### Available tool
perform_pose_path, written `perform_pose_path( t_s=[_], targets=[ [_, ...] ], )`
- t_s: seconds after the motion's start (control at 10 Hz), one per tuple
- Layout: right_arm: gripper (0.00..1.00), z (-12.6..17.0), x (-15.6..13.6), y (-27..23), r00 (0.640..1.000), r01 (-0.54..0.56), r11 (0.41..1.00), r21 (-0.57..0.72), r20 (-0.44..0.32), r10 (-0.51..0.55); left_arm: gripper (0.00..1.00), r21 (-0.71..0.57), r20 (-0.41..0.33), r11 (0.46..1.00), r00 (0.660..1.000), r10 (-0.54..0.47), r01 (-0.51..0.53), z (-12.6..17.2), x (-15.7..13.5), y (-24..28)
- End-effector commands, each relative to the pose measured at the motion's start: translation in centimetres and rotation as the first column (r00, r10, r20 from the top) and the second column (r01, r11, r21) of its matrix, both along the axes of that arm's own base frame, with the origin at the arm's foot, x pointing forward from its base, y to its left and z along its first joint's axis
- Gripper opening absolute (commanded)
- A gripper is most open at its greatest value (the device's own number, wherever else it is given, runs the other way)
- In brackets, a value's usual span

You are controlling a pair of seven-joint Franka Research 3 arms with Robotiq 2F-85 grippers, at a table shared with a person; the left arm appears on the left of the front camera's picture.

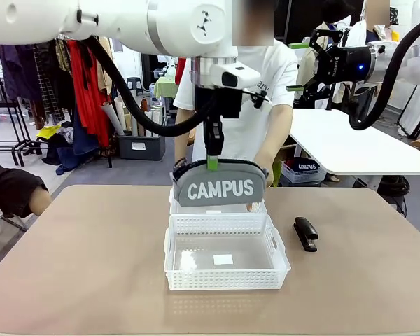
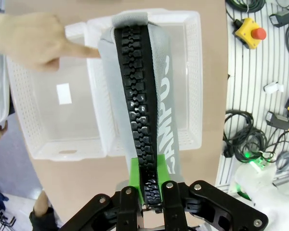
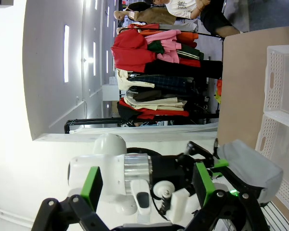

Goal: Distribute items into two baskets.
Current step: Place the picked Pencil pouch into the Organizing basket as instructed by the person.

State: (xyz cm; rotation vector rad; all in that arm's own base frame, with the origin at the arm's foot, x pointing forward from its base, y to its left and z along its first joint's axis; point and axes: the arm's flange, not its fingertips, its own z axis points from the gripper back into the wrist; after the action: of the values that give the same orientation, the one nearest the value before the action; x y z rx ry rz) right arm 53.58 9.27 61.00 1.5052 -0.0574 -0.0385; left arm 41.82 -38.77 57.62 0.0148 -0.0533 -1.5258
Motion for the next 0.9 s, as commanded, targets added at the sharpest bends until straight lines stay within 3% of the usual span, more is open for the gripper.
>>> perform_pose_path(
  t_s=[0.0,0.1,0.3,0.8],
  targets=[
    [1.00,0.1,0.0,0.0,1.000,0.003,1.000,0.001,0.002,-0.003,0.00,-0.012,0.027,1.000,0.999,-0.026,0.027,-2.2,-1.5,0.4],
    [1.00,0.1,0.0,0.0,1.000,0.003,1.000,0.001,0.002,-0.003,0.00,0.023,0.057,0.998,0.997,-0.052,0.051,-3.6,-2.0,0.3],
    [1.00,0.1,0.0,0.0,1.000,0.003,1.000,0.001,0.002,-0.003,0.00,-0.003,0.033,0.997,0.996,-0.083,0.083,-6.4,-3.1,-0.1],
    [1.00,0.1,0.0,0.0,1.000,0.003,1.000,0.001,0.002,-0.003,0.00,0.039,0.068,0.999,0.997,-0.033,0.030,-11.9,-3.0,-1.0]
  ],
)
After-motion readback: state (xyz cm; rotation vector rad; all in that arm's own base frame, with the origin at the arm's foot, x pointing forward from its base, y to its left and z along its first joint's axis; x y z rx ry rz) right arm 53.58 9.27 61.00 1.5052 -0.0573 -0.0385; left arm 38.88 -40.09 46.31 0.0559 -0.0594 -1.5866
